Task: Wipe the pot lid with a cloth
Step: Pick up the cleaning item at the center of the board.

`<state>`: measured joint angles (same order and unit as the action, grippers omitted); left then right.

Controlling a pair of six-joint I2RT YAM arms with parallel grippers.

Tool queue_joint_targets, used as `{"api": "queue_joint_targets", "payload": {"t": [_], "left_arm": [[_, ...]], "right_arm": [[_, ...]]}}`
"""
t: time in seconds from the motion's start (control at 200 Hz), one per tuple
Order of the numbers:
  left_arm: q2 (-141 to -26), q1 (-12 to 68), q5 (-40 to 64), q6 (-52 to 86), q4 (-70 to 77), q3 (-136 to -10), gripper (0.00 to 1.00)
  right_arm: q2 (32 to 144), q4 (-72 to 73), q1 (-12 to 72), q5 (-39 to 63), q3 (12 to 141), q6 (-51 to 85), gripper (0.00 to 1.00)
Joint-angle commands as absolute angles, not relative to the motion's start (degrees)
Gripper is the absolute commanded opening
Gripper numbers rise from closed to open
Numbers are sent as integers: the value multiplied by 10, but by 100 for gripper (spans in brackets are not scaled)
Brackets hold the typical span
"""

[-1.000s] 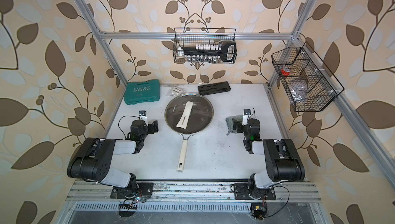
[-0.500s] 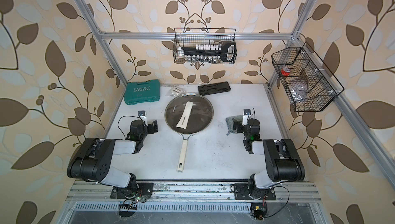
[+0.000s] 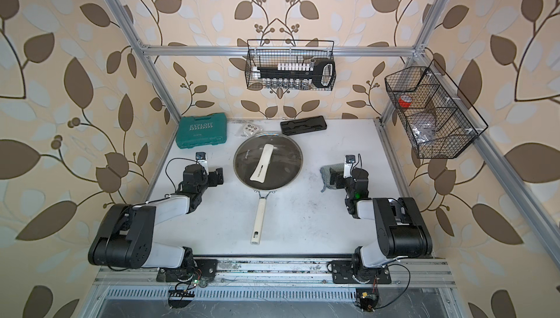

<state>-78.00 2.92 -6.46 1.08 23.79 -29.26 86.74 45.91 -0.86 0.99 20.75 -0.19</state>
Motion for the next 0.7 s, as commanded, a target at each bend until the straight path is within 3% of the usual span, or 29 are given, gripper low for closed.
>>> {"api": "queue_joint_targets", "payload": {"t": [0.0, 0.175, 0.375, 0.695], "left_arm": [[-721, 25, -88, 57, 71, -386, 99], [-701, 37, -64, 123, -158, -563, 99], [-699, 132, -158, 167, -339, -722, 99], [-813, 215, -153, 193, -463, -872, 99]], "right_arm": [[844, 393, -7, -1, 247, 7, 99], [791, 210, -11, 0, 335, 1, 99], [769, -12, -13, -32, 480, -20, 99], [791, -359, -12, -23, 658, -16, 99]]}}
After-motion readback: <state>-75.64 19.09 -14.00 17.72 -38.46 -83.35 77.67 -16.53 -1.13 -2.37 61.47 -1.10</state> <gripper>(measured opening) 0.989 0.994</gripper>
